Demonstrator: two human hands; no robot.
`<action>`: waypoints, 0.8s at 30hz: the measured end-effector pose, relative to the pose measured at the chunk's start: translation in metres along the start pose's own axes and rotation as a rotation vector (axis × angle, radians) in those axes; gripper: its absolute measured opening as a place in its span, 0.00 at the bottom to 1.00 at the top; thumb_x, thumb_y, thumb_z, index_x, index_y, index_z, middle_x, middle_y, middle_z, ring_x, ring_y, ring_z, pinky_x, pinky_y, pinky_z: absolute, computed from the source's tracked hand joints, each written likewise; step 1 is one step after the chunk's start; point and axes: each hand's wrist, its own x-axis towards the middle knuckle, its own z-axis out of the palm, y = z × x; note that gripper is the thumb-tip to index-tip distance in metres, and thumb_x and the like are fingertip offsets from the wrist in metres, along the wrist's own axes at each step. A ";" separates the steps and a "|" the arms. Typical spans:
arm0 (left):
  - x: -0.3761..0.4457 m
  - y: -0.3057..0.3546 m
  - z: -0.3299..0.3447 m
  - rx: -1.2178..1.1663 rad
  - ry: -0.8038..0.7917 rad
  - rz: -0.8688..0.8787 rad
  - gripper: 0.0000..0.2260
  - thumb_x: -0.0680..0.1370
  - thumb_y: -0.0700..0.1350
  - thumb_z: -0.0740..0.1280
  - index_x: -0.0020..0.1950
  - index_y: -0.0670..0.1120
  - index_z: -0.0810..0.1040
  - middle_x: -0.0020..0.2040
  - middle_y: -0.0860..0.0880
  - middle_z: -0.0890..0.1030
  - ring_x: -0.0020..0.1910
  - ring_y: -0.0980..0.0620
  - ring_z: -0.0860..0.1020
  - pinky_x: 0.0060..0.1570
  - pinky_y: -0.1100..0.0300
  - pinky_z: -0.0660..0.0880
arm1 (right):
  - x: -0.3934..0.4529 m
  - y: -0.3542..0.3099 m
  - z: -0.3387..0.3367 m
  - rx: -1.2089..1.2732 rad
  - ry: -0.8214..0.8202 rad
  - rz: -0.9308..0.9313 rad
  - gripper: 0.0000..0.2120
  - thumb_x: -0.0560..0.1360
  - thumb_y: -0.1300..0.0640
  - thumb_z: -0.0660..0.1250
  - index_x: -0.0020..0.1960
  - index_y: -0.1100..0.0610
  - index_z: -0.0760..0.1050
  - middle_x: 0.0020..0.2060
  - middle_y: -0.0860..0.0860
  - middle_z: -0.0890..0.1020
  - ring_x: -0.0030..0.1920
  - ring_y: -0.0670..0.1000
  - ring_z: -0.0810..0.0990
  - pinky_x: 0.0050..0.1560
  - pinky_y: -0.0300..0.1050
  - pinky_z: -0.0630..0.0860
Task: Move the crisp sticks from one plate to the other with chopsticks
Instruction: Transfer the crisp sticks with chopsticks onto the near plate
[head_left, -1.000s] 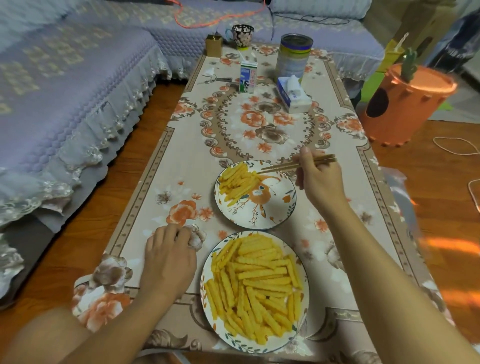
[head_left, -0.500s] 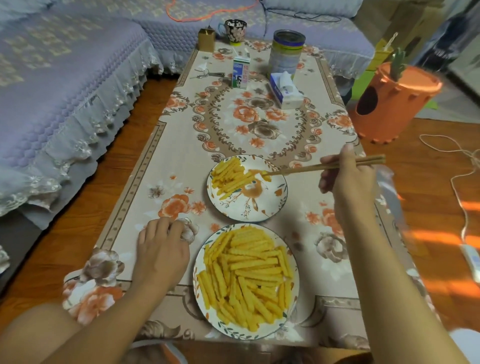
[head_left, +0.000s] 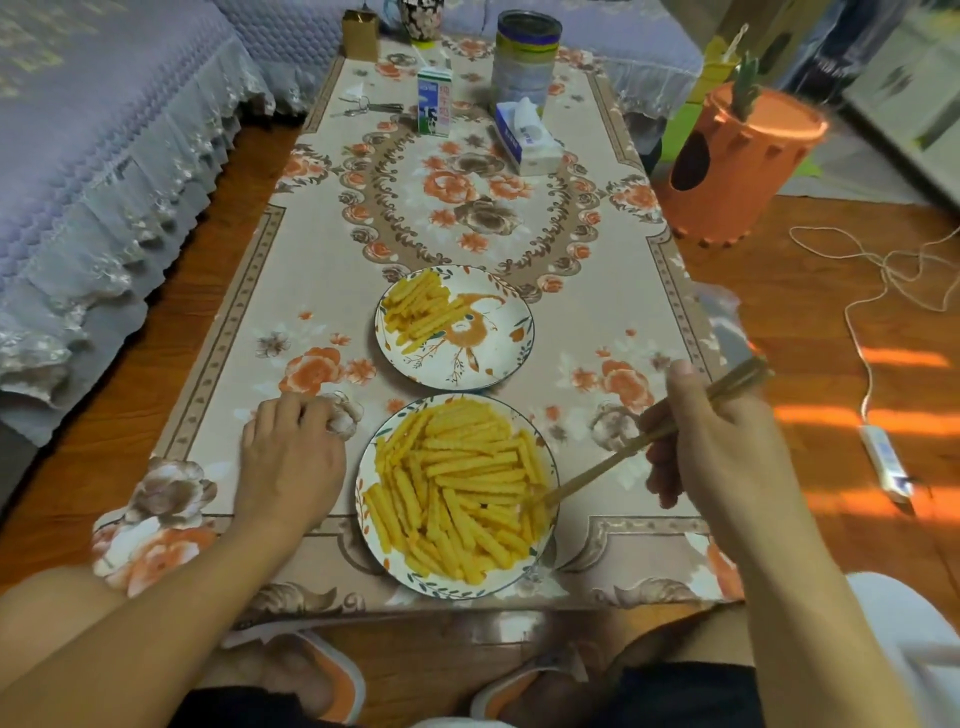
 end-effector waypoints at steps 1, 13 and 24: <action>0.000 -0.001 0.000 0.000 0.005 0.002 0.09 0.76 0.40 0.65 0.56 0.44 0.77 0.55 0.43 0.75 0.55 0.40 0.70 0.53 0.43 0.70 | -0.002 0.000 0.003 -0.002 -0.019 0.005 0.29 0.85 0.45 0.56 0.39 0.65 0.79 0.23 0.54 0.77 0.22 0.54 0.78 0.22 0.46 0.73; 0.001 -0.003 -0.002 0.012 0.013 0.034 0.10 0.77 0.44 0.60 0.54 0.44 0.76 0.52 0.44 0.75 0.51 0.42 0.71 0.49 0.45 0.71 | 0.035 -0.043 0.006 0.081 0.135 -0.193 0.22 0.86 0.49 0.58 0.41 0.60 0.81 0.29 0.56 0.78 0.24 0.47 0.74 0.26 0.42 0.73; 0.008 0.001 -0.011 0.022 -0.117 -0.024 0.18 0.77 0.50 0.53 0.57 0.47 0.78 0.54 0.48 0.76 0.54 0.44 0.72 0.53 0.47 0.71 | 0.112 -0.045 0.144 0.117 0.063 -0.232 0.24 0.84 0.47 0.62 0.36 0.59 0.81 0.25 0.52 0.81 0.24 0.53 0.81 0.31 0.52 0.81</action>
